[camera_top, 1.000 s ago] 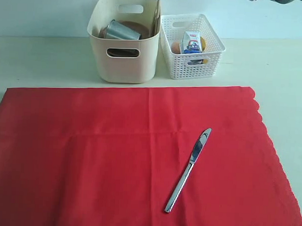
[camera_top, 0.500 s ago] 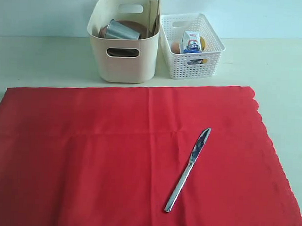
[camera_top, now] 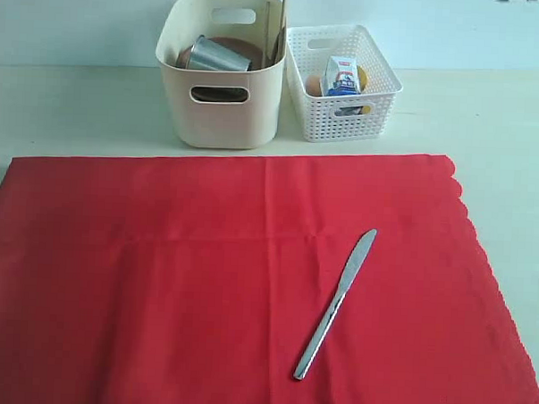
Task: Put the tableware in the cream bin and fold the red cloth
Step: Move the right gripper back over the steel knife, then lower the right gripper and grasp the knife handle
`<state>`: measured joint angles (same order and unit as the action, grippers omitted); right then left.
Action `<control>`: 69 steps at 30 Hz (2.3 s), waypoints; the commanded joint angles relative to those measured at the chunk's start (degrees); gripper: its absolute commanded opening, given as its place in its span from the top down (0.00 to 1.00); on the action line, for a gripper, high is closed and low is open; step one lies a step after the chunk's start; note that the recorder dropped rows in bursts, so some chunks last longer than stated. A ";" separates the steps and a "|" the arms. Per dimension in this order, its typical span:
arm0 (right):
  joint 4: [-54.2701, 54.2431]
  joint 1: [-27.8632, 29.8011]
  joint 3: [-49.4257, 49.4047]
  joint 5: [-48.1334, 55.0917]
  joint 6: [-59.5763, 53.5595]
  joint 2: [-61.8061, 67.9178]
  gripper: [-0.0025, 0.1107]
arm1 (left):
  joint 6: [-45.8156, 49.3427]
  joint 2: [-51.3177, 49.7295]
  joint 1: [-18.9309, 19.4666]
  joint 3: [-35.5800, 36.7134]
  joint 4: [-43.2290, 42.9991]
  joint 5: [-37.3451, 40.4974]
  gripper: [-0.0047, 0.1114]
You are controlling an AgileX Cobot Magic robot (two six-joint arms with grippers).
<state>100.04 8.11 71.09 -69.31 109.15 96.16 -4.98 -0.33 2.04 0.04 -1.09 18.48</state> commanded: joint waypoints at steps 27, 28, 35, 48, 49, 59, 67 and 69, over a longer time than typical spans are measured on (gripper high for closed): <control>-0.09 -7.89 -36.17 35.39 -7.06 -9.98 0.75 | 0.24 0.33 0.06 -0.04 0.19 -0.35 0.95; -0.09 -9.90 -35.91 35.28 -7.16 -9.48 0.75 | 0.24 0.33 0.06 -0.04 0.19 -0.35 0.95; -0.09 -20.47 -35.29 44.36 -7.61 -6.84 0.75 | 0.24 0.33 0.06 -0.04 0.19 -0.35 0.95; -0.09 -20.39 -35.29 48.74 1.00 -6.47 0.75 | 0.24 0.33 0.06 -0.04 0.19 -0.35 0.95; -0.09 -20.39 -35.29 47.39 1.00 -6.47 0.75 | 0.24 0.33 0.06 -0.04 0.19 -0.35 0.95; -35.32 -30.97 -38.12 65.12 -27.58 -6.47 0.75 | 0.24 0.33 0.06 -0.04 0.19 -0.35 0.95; -80.97 -50.21 -29.74 92.39 -62.96 -3.68 0.75 | 0.24 0.33 0.06 -0.04 0.19 -0.35 0.95; -88.13 -50.48 -27.07 96.12 -64.13 -1.65 0.71 | 0.24 0.33 0.06 -0.04 0.19 -0.35 0.95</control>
<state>25.50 -41.22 40.44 19.79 50.73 92.24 -4.98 -0.33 2.04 0.04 -1.09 18.48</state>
